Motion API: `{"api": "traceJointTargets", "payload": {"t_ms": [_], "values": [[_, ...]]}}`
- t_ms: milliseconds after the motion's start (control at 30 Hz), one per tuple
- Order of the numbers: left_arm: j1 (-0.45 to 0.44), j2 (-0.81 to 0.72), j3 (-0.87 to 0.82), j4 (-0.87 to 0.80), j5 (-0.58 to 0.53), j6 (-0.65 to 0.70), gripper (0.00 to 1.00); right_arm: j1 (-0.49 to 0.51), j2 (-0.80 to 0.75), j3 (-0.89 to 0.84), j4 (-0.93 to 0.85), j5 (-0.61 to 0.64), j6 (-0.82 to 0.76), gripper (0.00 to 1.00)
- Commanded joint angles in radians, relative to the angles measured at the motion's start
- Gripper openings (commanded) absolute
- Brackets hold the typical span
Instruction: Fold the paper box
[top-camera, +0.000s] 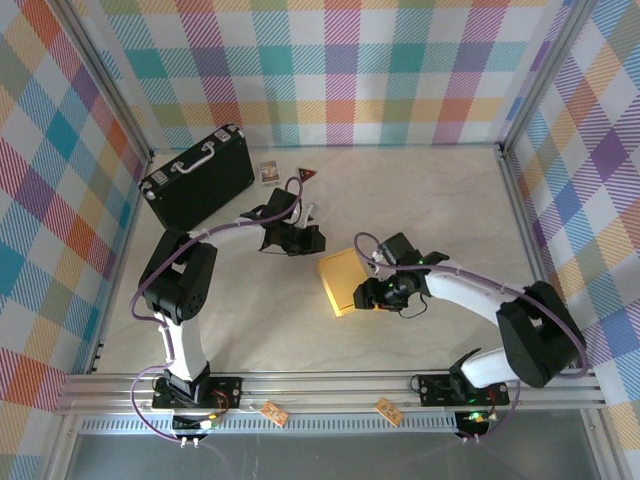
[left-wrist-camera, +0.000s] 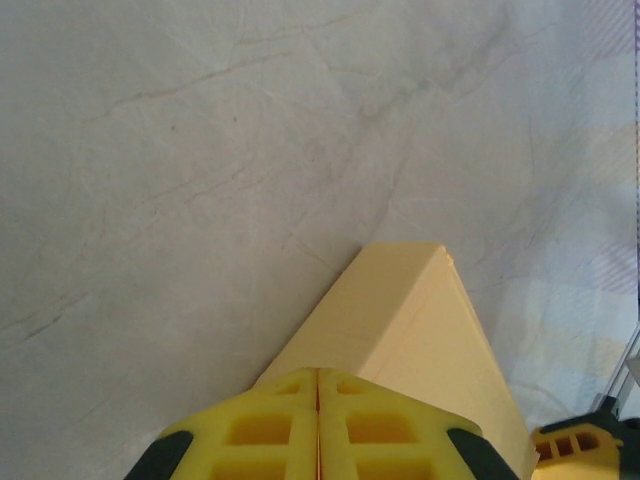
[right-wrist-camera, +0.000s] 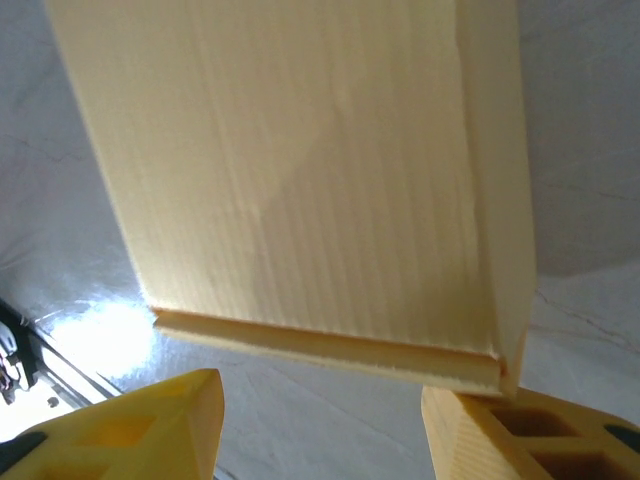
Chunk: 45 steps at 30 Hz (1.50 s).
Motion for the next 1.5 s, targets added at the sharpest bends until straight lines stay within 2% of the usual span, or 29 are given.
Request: {"api": "traceJointTargets", "payload": {"t_ms": [0, 367, 667, 800, 1000, 1167, 1333, 1467], "values": [[-0.007, -0.032, -0.053, 0.017, 0.035, -0.013, 0.08, 0.003, 0.052, 0.089, 0.017, 0.028, -0.007, 0.55], [-0.012, -0.285, -0.346, 0.069, -0.006, -0.072, 0.11, -0.018, 0.314, 0.394, -0.105, 0.114, -0.132, 0.56], [-0.012, -0.504, -0.436, -0.066, -0.126, -0.066, 0.17, -0.053, 0.395, 0.501, -0.143, 0.091, -0.173, 0.57], [0.006, -0.507, -0.413, -0.099, -0.191, -0.072, 0.17, -0.054, 0.361, 0.475, -0.133, 0.092, -0.170, 0.57], [0.008, -0.446, -0.421, -0.053, -0.158, -0.093, 0.17, -0.082, 0.317, 0.420, -0.117, 0.087, -0.169, 0.57], [-0.002, -0.418, -0.455, 0.040, -0.104, -0.124, 0.23, -0.090, 0.301, 0.377, -0.088, 0.057, -0.166, 0.50], [-0.016, -0.384, -0.451, 0.067, -0.103, -0.132, 0.22, -0.093, 0.306, 0.358, -0.063, 0.016, -0.163, 0.38], [-0.022, -0.357, -0.436, 0.065, -0.100, -0.125, 0.18, -0.093, 0.300, 0.343, -0.028, -0.054, -0.159, 0.36]]}}
